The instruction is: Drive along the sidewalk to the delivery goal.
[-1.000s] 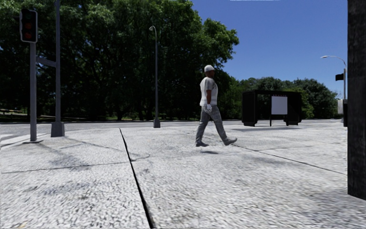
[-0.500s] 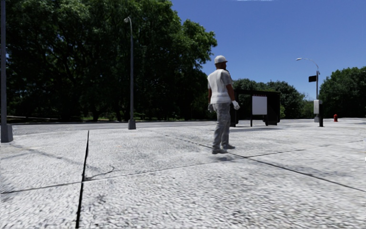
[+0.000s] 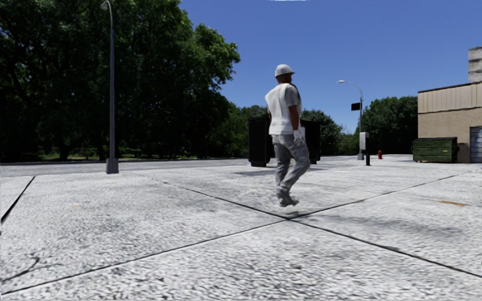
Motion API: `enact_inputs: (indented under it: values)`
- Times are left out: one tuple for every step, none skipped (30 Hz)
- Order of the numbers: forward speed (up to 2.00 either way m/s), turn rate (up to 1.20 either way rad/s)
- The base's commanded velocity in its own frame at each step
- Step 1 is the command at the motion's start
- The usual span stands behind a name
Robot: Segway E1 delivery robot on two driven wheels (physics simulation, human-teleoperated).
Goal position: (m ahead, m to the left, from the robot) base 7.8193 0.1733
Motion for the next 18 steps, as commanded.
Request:
enact_inputs:
  values:
    - [1.41,-0.52]
    - [1.41,-0.1]
    - [1.42,0.0]
    - [1.42,0.0]
    - [1.45,0.0]
    - [1.46,0.0]
    - [1.46,0.0]
    - [1.46,0.0]
    - [1.47,0.0]
    - [1.47,0.0]
    - [1.47,0.0]
    - [1.47,0.0]
    - [1.47,0.0]
    - [1.47,0.0]
    - [1.47,0.0]
    - [1.47,0.0]
    - [1.47,0.0]
    - [1.48,0.0]
